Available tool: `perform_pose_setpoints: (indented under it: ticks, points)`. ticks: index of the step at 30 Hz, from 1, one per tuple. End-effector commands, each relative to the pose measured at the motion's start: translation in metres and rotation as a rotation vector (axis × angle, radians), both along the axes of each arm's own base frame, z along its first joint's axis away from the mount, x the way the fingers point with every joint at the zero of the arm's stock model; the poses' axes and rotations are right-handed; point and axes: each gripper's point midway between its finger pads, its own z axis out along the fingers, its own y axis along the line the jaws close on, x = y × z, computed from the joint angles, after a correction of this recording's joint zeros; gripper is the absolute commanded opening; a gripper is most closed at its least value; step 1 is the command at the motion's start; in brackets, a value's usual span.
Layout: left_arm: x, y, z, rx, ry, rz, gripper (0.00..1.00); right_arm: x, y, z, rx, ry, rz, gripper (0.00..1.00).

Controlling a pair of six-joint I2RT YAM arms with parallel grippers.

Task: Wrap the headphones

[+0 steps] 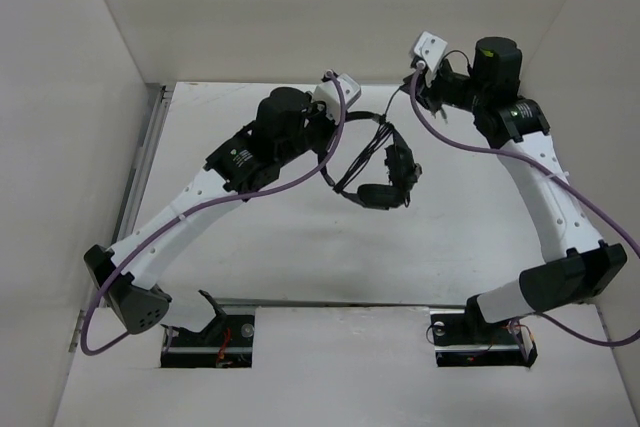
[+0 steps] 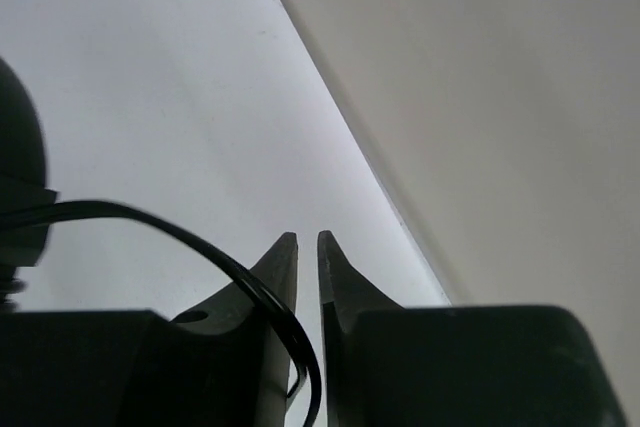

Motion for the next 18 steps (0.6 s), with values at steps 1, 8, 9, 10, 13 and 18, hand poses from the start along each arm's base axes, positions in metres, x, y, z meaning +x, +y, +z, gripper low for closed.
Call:
perform_pose_setpoints:
  ticks: [1,8,9,10,13,18]
  points:
    - [-0.015,0.005,0.042,-0.092,-0.053,-0.043,0.00,0.003,-0.008,0.001,0.073,0.052,0.011,0.26]
    - [-0.016,0.010,0.058,-0.128,-0.053,-0.041,0.00,0.002,-0.017,-0.036,0.125,0.198,0.029,0.37]
    - [-0.016,0.010,0.060,-0.133,-0.050,-0.043,0.00,0.001,-0.017,-0.042,0.132,0.223,0.032,0.38]
    - [-0.016,0.011,0.062,-0.139,-0.049,-0.043,0.00,0.000,-0.018,-0.048,0.139,0.243,0.035,0.39]
    - [-0.015,0.011,0.065,-0.152,-0.041,-0.041,0.00,0.004,-0.023,-0.067,0.157,0.306,0.018,0.40]
    - [-0.010,0.016,0.068,-0.179,-0.024,-0.024,0.00,0.014,-0.038,-0.092,0.200,0.379,-0.042,0.41]
